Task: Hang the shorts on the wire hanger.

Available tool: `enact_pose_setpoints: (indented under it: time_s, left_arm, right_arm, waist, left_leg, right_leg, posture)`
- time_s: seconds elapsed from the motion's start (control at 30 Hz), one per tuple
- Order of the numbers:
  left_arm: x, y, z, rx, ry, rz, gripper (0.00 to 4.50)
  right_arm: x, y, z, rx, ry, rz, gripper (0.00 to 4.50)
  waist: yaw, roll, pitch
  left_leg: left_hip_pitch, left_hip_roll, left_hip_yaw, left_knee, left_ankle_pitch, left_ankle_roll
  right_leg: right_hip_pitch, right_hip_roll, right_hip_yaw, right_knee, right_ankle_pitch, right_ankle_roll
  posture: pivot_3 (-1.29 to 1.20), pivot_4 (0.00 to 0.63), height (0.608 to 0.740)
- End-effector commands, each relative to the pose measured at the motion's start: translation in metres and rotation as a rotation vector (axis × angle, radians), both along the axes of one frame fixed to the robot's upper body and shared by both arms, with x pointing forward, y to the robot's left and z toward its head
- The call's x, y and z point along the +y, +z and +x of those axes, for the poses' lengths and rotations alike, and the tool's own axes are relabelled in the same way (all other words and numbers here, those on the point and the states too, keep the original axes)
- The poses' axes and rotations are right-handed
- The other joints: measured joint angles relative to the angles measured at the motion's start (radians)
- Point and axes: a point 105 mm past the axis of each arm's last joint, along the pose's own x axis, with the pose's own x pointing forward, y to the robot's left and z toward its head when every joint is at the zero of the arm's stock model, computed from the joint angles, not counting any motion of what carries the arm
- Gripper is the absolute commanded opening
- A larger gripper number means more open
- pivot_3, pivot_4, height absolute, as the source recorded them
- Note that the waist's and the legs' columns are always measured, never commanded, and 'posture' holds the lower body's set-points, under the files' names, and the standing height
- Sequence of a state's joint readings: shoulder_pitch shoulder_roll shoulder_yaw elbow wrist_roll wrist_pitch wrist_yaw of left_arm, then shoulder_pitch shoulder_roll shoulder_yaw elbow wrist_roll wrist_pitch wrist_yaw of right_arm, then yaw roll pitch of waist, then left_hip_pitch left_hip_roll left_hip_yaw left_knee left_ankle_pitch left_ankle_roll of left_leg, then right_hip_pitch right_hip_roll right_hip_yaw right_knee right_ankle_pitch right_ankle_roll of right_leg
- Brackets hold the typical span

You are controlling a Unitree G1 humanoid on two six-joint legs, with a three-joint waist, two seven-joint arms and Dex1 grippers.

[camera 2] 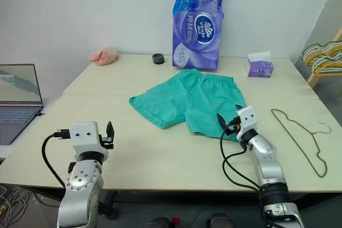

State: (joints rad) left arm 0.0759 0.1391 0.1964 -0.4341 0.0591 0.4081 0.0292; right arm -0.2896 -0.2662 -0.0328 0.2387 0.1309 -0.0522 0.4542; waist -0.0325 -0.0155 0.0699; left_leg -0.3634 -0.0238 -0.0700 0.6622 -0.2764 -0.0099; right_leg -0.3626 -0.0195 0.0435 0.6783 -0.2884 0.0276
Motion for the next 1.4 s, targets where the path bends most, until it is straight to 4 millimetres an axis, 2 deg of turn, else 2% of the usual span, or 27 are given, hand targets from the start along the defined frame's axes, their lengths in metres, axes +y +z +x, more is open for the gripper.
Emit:
enact_pose_setpoints:
  time_s: [0.03, 0.1, 0.2, 0.23, 0.3, 0.43, 0.53, 0.67, 0.8, 0.93, 1.03, 1.13, 1.4]
  left_arm:
    - [-0.03, 0.015, 0.004, -0.079, -0.197, -0.083, 3.05]
    - [-0.041, 0.013, 0.007, -0.065, -0.262, -0.105, 3.43]
    - [-0.064, 0.009, 0.02, -0.018, -0.374, -0.078, 4.33]
    - [-0.073, 0.008, 0.024, -0.009, -0.417, -0.08, 4.46]
    - [-0.084, 0.008, 0.032, 0.005, -0.468, -0.08, 4.46]
    - [-0.148, -0.003, 0.052, 0.126, -0.753, -0.07, 4.46]
    - [-0.187, -0.007, 0.052, 0.184, -0.969, -0.036, 4.46]
    - [-0.22, -0.009, 0.049, 0.224, -1.178, 0.029, 4.46]
    - [-0.236, -0.018, 0.058, 0.266, -1.248, 0.093, 4.46]
    - [-0.24, -0.039, 0.068, 0.346, -1.272, 0.18, 4.46]
    - [-0.242, -0.051, 0.066, 0.386, -1.33, 0.245, 4.46]
    - [-0.239, -0.056, 0.069, 0.382, -1.347, 0.331, 3.88]
    - [-0.229, -0.056, 0.068, 0.371, -1.364, 0.328, 1.39]
  right_arm:
    - [0.003, 0.017, -0.004, -0.057, 0.052, -0.014, 4.5]
    - [0.007, 0.025, -0.011, -0.068, 0.132, -0.03, 4.5]
    - [0.015, 0.038, -0.03, -0.043, 0.317, -0.065, 4.5]
    - [0.015, 0.04, -0.036, -0.031, 0.369, -0.089, 4.5]
    - [0.016, 0.043, -0.046, -0.004, 0.432, -0.119, 4.5]
    - [0.004, 0.054, -0.072, 0.135, 0.576, -0.147, 4.5]
    - [-0.002, 0.063, -0.084, 0.195, 0.616, -0.169, 4.5]
    - [-0.004, 0.066, -0.093, 0.243, 0.621, -0.144, 4.5]
    - [-0.008, 0.066, -0.098, 0.254, 0.604, -0.161, 4.5]
    - [-0.009, 0.07, -0.1, 0.238, 0.579, -0.159, 4.5]
    - [-0.009, 0.071, -0.102, 0.231, 0.572, -0.155, 4.5]
    - [-0.008, 0.071, -0.103, 0.229, 0.567, -0.155, 4.5]
    - [-0.008, 0.07, -0.099, 0.223, 0.564, -0.162, 4.5]
  waist:
    - [-0.001, 0.0, 0.0]
    - [-0.002, 0.001, 0.001]
    - [-0.006, 0.002, 0.002]
    - [-0.008, 0.004, 0.003]
    - [-0.022, 0.003, 0.003]
    - [-0.048, 0.004, 0.004]
    - [-0.079, 0.004, 0.006]
    - [-0.13, 0.004, 0.007]
    - [-0.17, 0.004, 0.01]
    - [-0.2, 0.003, 0.014]
    - [-0.228, 0.002, 0.017]
    - [-0.24, 0.001, 0.018]
    - [-0.255, 0.0, 0.02]
  left_leg:
    - [0.0, 0.0, 0.0, 0.0, 0.0, 0.0]
    - [0.0, 0.0, 0.001, 0.0, 0.0, 0.0]
    - [-0.001, 0.0, 0.002, 0.0, 0.0, 0.0]
    - [-0.001, 0.0, 0.002, 0.0, 0.0, 0.0]
    - [0.0, -0.001, 0.002, 0.001, 0.0, 0.0]
    - [0.0, -0.002, 0.002, 0.001, 0.0, 0.0]
    - [0.0, -0.002, 0.003, 0.0, 0.0, 0.0]
    - [-0.002, 0.0, 0.003, -0.002, -0.001, 0.001]
    - [-0.003, 0.0, 0.003, -0.002, -0.003, 0.002]
    - [-0.003, -0.001, 0.004, -0.002, -0.003, 0.002]
    - [-0.003, -0.001, 0.004, -0.002, -0.004, 0.002]
    - [-0.003, -0.001, 0.003, -0.002, -0.004, 0.002]
    - [-0.003, -0.001, 0.003, -0.002, -0.004, 0.002]
  right_leg:
    - [0.0, 0.0, 0.0, 0.0, 0.0, 0.0]
    - [0.0, 0.0, 0.0, 0.0, 0.0, 0.0]
    - [0.0, 0.0, 0.001, -0.001, -0.001, 0.001]
    - [0.0, 0.001, 0.001, -0.002, -0.002, 0.003]
    - [0.001, 0.002, 0.0, -0.002, -0.003, 0.004]
    - [0.004, 0.002, 0.0, -0.005, -0.004, 0.006]
    - [0.005, 0.002, 0.0, -0.007, -0.004, 0.008]
    - [0.006, 0.003, 0.0, -0.014, -0.004, 0.009]
    - [0.006, 0.003, 0.001, -0.016, -0.005, 0.011]
    - [0.006, 0.002, 0.001, -0.016, -0.005, 0.013]
    - [0.006, 0.002, 0.001, -0.016, -0.005, 0.014]
    - [0.006, 0.001, 0.001, -0.017, -0.005, 0.015]
    - [0.006, -0.001, 0.002, -0.017, -0.005, 0.017]
  posture:
    - [-0.08, 0.019, 0.74]
    - [-0.11, 0.026, 0.74]
    - [-0.16, 0.034, 0.74]
    - [-0.17, 0.036, 0.74]
    - [-0.19, 0.038, 0.74]
    - [-0.25, 0.045, 0.74]
    - [-0.29, 0.048, 0.74]
    - [-0.34, 0.056, 0.74]
    - [-0.37, 0.06, 0.74]
    - [-0.39, 0.067, 0.74]
    - [-0.41, 0.068, 0.74]
    - [-0.41, 0.069, 0.74]
    - [-0.39, 0.063, 0.74]
